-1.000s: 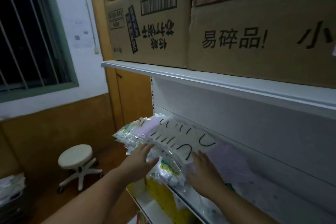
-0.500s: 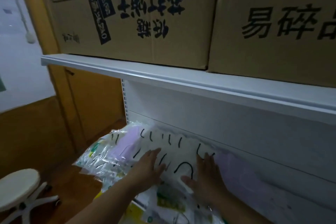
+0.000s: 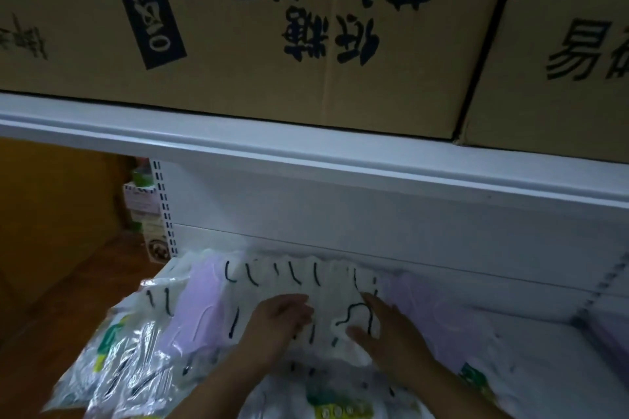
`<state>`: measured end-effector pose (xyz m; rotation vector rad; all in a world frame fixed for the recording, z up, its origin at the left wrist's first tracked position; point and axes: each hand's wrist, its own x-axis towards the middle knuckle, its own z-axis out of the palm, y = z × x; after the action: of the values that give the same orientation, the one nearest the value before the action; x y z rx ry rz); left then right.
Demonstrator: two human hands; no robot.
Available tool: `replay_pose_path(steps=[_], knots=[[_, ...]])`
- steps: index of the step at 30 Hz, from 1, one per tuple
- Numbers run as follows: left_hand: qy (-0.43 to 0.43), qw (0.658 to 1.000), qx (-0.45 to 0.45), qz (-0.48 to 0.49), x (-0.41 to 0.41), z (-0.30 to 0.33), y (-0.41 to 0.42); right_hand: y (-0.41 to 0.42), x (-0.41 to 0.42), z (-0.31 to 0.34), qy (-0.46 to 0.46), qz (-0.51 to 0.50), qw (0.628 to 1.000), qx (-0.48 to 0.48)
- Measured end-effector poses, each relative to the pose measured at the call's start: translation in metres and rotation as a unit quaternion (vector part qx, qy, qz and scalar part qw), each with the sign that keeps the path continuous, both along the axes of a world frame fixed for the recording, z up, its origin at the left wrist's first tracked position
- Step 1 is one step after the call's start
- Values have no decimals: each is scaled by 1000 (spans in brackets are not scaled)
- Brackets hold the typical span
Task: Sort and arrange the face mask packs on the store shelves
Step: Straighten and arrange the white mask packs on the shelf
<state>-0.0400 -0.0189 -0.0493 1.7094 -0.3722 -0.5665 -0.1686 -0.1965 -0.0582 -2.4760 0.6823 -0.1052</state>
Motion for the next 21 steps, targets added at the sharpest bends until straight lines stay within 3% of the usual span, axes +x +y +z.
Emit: replay_pose_path(steps=[4,6,10,13,16,21], knots=[[257,958,-99,-83,0,15,-9,24,0,15,-22,98,994,-37],[316,932,-135,-120,-3,15,-11,34,6,22,-6,173,982,-83],[236,946,-176,-135,-1,5,-5,39,14,23,24,238,967,-90],[211,951,-204,-94,5,4,6,32,18,19,7,178,982,-55],[170,964,-196,-66,11,9,19,13,21,10,52,101,989,-92],[189,961,-197,-41,12,12,25,3,23,-11,154,114,971,-141]])
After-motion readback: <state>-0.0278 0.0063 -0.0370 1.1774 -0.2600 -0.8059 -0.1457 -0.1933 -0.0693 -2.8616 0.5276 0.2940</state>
